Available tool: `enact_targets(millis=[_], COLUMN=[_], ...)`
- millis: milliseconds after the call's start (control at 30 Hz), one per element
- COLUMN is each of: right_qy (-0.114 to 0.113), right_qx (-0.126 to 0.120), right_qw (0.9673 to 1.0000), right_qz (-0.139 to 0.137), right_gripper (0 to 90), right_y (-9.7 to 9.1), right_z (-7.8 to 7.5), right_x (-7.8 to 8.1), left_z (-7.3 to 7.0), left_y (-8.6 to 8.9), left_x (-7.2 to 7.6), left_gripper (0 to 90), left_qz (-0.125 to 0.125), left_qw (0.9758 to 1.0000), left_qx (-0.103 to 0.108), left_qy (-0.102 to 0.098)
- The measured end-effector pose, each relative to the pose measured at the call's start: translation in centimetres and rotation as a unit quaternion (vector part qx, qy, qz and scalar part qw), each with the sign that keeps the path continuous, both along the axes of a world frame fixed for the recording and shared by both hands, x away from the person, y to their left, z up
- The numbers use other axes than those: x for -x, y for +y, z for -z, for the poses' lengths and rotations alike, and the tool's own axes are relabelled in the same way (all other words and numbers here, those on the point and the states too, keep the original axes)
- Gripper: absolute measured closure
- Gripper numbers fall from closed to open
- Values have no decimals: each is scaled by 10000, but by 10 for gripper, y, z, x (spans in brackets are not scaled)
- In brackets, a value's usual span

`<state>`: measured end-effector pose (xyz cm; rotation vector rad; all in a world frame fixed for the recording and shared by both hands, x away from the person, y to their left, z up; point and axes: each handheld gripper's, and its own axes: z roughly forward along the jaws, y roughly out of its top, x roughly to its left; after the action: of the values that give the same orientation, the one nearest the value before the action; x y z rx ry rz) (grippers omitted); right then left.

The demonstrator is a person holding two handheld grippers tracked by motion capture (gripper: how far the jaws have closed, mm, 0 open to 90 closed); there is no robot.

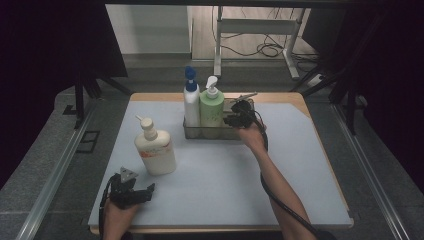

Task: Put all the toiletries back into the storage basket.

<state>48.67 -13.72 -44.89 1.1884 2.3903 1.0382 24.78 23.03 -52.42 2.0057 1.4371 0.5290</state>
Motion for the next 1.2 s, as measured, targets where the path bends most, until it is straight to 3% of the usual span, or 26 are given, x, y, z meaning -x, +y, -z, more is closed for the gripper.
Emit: enact_targets(millis=[600, 833, 1100, 1200], right_qy=[-189, -320, -286, -323], right_qx=[-82, -48, -89, -28], right_qw=[9997, 9993, 9992, 9989], right_qz=[-140, -212, -264, -348], right_gripper=[376, 275, 134, 125], right_y=[-10, -17, -25, -26], right_z=[-15, -23, -26, -27], right_x=[16, 27, 37, 42], left_z=[0, 0, 0, 0], left_y=[0, 0, 0, 0], left_x=[0, 0, 0, 0], left_gripper=[121, 121, 121, 121], left_qz=[-2, -7, -7, -7], left_qw=[10000, 10000, 10000, 10000], left_qx=[-1, 10, 9, 7], left_qy=[-6, -12, -13, -14])
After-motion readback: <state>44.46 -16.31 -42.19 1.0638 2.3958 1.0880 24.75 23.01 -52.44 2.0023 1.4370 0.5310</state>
